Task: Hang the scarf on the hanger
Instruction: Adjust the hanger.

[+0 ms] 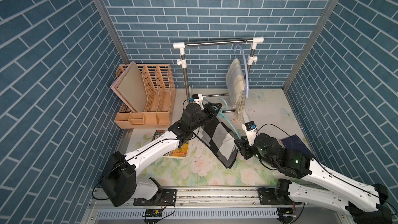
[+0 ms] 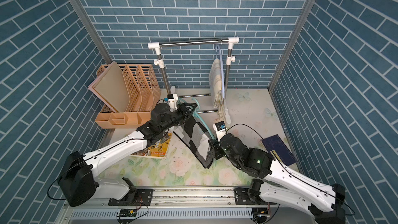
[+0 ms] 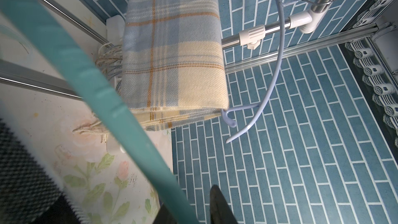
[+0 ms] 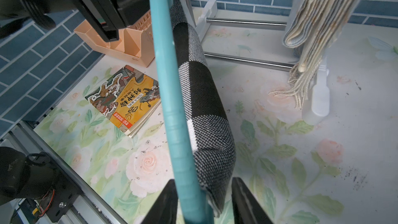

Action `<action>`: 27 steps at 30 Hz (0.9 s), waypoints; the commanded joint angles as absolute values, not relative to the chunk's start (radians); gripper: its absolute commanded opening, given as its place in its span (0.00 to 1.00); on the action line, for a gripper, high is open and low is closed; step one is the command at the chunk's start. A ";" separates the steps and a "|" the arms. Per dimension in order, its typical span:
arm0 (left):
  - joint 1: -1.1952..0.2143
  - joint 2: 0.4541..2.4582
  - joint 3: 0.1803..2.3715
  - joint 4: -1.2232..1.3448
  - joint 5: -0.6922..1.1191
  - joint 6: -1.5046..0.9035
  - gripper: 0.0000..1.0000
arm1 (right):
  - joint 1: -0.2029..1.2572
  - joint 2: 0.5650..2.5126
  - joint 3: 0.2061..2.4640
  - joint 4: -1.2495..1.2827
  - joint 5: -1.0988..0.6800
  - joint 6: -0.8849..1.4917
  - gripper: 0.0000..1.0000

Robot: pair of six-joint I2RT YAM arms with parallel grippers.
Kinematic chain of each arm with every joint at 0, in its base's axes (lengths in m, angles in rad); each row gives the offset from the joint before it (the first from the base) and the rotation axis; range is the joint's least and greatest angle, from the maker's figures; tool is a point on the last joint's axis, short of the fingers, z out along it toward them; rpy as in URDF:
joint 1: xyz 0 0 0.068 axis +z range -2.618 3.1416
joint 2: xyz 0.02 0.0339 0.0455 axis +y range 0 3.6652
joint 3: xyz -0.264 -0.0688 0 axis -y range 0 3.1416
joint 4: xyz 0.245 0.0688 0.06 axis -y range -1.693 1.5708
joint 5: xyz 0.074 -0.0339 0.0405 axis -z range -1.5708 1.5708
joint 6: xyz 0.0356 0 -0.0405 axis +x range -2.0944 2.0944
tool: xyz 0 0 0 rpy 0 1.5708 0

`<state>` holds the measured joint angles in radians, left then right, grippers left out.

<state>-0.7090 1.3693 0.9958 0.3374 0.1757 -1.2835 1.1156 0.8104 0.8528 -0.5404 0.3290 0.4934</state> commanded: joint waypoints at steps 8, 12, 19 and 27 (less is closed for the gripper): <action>-0.699 1.335 1.053 0.391 0.169 -1.269 0.00 | 1.121 0.798 0.887 -0.541 0.342 0.451 0.41; -0.699 1.333 1.057 0.386 0.170 -1.267 0.00 | 1.121 0.820 0.890 -0.524 0.348 0.445 0.28; -0.699 1.331 1.064 0.373 0.173 -1.259 0.00 | 1.121 0.819 0.911 -0.493 0.344 0.429 0.00; -0.693 1.328 1.076 0.354 0.184 -1.250 0.00 | 1.121 0.862 0.984 -0.515 0.335 0.399 0.00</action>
<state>-0.6979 1.3659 1.0367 0.2989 0.1654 -1.2671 1.1248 0.8474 0.9371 -0.5556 0.3191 0.4049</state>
